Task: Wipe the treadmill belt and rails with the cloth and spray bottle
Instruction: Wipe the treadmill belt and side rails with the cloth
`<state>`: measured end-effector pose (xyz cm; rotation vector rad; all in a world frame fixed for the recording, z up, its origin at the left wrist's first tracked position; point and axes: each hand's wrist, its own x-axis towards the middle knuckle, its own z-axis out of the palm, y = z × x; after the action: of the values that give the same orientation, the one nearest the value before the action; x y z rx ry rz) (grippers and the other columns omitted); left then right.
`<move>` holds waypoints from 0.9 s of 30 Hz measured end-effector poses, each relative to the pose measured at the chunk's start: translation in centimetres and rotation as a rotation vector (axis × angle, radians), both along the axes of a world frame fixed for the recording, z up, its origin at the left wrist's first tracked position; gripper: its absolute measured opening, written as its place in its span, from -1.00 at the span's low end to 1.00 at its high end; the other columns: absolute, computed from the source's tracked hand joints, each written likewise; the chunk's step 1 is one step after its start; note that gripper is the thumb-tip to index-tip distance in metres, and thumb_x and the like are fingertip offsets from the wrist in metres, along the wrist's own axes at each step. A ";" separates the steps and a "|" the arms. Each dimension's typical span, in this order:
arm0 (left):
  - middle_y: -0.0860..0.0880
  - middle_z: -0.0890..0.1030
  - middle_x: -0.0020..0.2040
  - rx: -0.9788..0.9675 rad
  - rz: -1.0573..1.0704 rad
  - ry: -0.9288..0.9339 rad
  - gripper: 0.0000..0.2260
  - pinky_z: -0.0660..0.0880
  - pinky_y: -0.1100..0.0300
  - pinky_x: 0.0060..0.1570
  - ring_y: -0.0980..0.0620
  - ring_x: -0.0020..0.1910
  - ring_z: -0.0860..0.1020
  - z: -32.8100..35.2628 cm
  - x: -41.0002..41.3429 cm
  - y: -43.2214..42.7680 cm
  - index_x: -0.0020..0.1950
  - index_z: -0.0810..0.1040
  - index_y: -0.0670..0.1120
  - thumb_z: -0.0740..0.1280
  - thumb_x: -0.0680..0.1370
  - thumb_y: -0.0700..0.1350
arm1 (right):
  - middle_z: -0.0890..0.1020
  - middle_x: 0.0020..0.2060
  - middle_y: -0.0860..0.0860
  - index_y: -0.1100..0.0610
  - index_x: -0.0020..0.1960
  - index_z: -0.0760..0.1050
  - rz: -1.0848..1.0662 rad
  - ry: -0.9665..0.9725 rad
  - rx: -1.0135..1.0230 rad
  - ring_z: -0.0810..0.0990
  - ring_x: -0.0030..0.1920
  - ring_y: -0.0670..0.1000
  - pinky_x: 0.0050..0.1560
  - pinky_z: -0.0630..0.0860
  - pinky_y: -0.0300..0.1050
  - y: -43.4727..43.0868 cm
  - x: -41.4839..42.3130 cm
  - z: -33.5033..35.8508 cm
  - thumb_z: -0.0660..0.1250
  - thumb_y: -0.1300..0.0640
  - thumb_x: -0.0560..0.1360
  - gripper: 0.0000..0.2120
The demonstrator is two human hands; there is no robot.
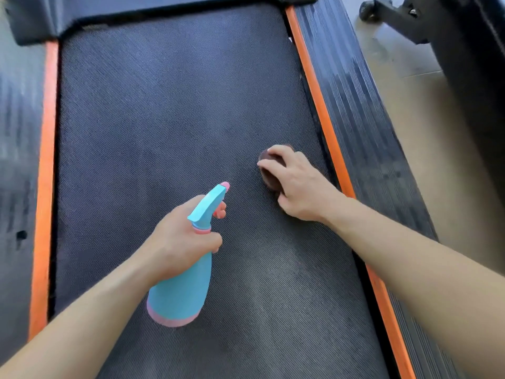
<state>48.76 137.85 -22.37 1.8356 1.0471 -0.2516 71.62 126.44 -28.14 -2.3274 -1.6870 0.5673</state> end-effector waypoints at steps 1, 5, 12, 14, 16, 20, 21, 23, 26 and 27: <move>0.19 0.68 0.08 0.004 -0.001 0.001 -0.41 0.57 0.08 0.06 0.10 -0.02 0.61 0.0 -0.1 0.1 0.23 0.58 0.26 0.40 0.20 -0.04 | 0.21 0.50 0.08 0.00 0.52 0.28 0.076 -0.006 0.005 0.41 0.24 0.24 0.27 0.49 0.21 -0.6 0.2 -0.1 0.34 0.27 0.35 -0.24; 0.26 0.66 0.11 0.007 0.008 0.023 -0.42 0.56 0.12 0.07 0.14 0.05 0.62 0.0 -0.4 0.1 0.22 0.58 0.28 0.39 0.21 -0.04 | 0.16 0.55 0.13 -0.04 0.55 0.22 -0.104 -0.181 0.048 0.48 0.16 0.28 0.12 0.57 0.17 -1.1 -1.6 -0.7 0.36 -0.06 0.42 -0.27; 0.23 0.67 0.06 0.008 -0.014 0.013 -0.46 0.56 0.13 -0.01 0.20 -0.15 0.57 0.3 -0.1 -0.6 0.19 0.58 0.29 0.39 0.22 -0.03 | 0.30 0.39 0.25 0.04 0.51 0.25 -0.328 -0.366 -0.020 0.52 0.10 0.27 -0.13 0.59 0.15 2.0 -2.8 -2.3 0.28 -0.22 0.57 -0.39; 0.25 0.67 0.08 0.011 -0.024 0.009 -0.44 0.56 0.12 0.03 0.19 -0.10 0.59 0.5 -0.1 -0.7 0.21 0.57 0.30 0.39 0.22 -0.03 | 0.34 0.33 0.23 0.04 0.42 0.32 -0.244 -0.385 -0.036 0.56 0.01 0.26 -0.20 0.58 0.09 2.0 -2.3 -2.3 0.30 -0.15 0.58 -0.50; 0.25 0.67 0.09 0.012 -0.024 0.008 -0.45 0.55 0.11 0.04 0.15 -0.07 0.60 0.6 0.0 -0.7 0.19 0.58 0.30 0.39 0.22 -0.03 | 0.42 0.21 0.21 0.06 0.26 0.43 -0.231 -0.408 0.061 0.60 -0.10 0.24 -0.26 0.57 0.06 1.9 -0.8 -1.9 0.29 -0.11 0.59 -0.66; 0.21 0.68 0.08 0.032 -0.017 0.020 -0.46 0.55 0.10 0.07 0.10 -0.03 0.60 0.3 0.1 -0.8 0.18 0.59 0.29 0.39 0.21 -0.02 | 0.43 0.21 0.22 0.07 0.23 0.48 -0.442 -0.451 0.157 0.56 -0.01 0.28 -0.22 0.57 0.10 2.7 4.9 -1.2 0.22 -0.20 0.61 -0.62; 0.21 0.67 0.08 0.035 -0.028 0.025 -0.46 0.55 0.10 0.09 0.10 -0.02 0.60 0.2 0.2 -0.9 0.19 0.58 0.30 0.39 0.22 -0.02 | 0.41 0.26 0.24 0.10 0.26 0.48 -0.487 -0.460 0.094 0.56 0.01 0.29 -0.16 0.56 0.12 3.2 5.8 -1.3 0.16 -0.23 0.63 -0.56; 0.19 0.67 0.08 0.029 -0.047 0.026 -0.46 0.56 0.10 0.10 0.12 -0.01 0.60 0.0 0.4 -1.1 0.21 0.58 0.30 0.38 0.23 -0.01 | 0.42 0.28 0.26 0.18 0.24 0.50 -0.481 -0.515 0.017 0.59 -0.03 0.29 -0.15 0.56 0.10 3.9 5.9 -2.0 0.11 -0.20 0.66 -0.53; 0.19 0.67 0.07 0.017 -0.053 0.009 -0.49 0.55 0.14 0.04 0.18 -0.09 0.57 -0.1 1.1 -1.4 0.18 0.59 0.29 0.39 0.25 -0.03 | 0.52 0.10 0.25 0.20 0.05 0.52 -0.416 -0.546 0.058 0.62 -0.27 0.23 -0.39 0.53 0.01 1.0 3.4 -2.5 0.29 -0.08 0.59 -0.69; 0.20 0.67 0.06 0.012 -0.053 -0.004 -0.53 0.54 0.16 -0.01 0.19 -0.13 0.56 0.0 1.3 -1.5 0.14 0.59 0.27 0.41 0.26 -0.05 | 0.53 0.05 0.23 0.17 0.01 0.50 -0.398 -0.529 0.079 0.60 -0.32 0.21 -0.44 0.49 -0.03 -1.1 2.3 -2.4 0.32 -0.07 0.56 -0.71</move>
<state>50.07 136.33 -22.37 1.8761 0.9998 -0.2732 73.91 125.35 -30.53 -2.8061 -1.3089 -0.2043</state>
